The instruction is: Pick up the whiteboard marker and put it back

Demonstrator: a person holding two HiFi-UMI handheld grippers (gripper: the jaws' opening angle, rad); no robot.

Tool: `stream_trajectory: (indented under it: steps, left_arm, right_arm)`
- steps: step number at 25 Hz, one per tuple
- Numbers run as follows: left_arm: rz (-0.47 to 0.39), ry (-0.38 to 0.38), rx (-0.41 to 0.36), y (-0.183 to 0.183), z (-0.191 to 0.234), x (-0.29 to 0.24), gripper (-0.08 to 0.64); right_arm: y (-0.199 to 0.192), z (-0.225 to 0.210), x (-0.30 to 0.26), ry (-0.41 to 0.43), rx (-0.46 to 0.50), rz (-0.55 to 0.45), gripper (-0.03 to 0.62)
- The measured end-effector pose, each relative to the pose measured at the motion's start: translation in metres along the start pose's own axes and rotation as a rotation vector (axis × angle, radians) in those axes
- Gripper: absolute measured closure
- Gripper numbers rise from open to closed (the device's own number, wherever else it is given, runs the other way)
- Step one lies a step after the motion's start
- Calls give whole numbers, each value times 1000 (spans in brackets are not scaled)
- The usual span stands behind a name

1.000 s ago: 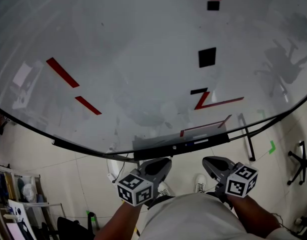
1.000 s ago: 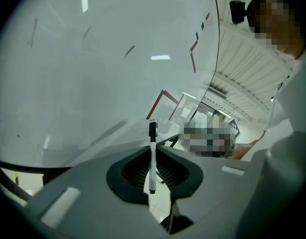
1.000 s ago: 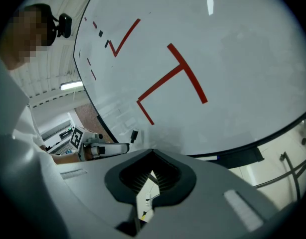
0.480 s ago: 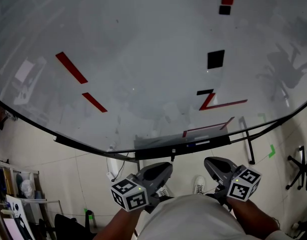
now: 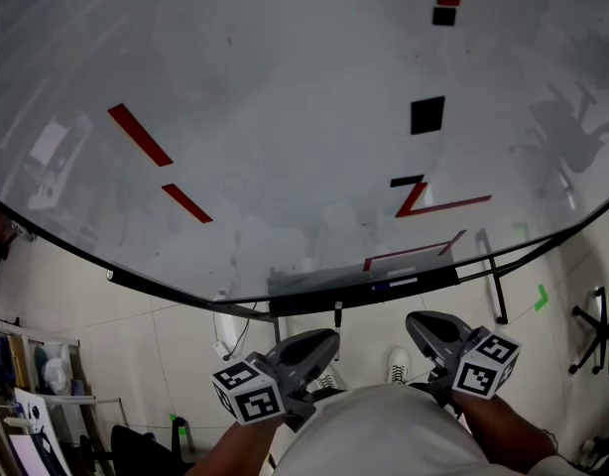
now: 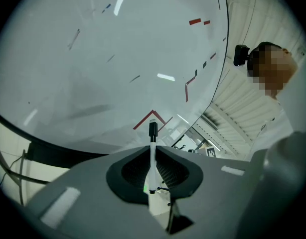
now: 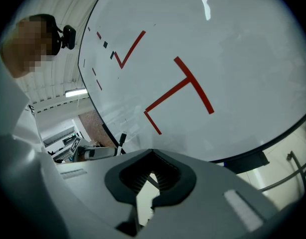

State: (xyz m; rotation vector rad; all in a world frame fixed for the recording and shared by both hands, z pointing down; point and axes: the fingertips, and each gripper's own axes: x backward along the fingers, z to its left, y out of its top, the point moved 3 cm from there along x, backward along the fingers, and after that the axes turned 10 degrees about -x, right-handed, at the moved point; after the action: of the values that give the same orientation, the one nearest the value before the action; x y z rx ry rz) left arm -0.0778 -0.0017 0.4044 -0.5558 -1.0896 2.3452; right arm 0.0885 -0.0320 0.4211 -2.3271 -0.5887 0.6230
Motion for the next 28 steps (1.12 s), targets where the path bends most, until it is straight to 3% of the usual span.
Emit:
stream_trajectory:
  steps: [11, 22, 28]
  left_arm:
    - [11, 36, -17, -3, 5, 1, 509]
    - [30, 7, -64, -7, -1, -6, 506]
    - [37, 2, -48, -16, 1, -10, 505]
  right_arm:
    - [-3, -1, -2, 0, 3, 10, 591]
    - [-5, -2, -2, -7, 8, 12, 591]
    - [-7, -2, 1, -11, 9, 9, 591]
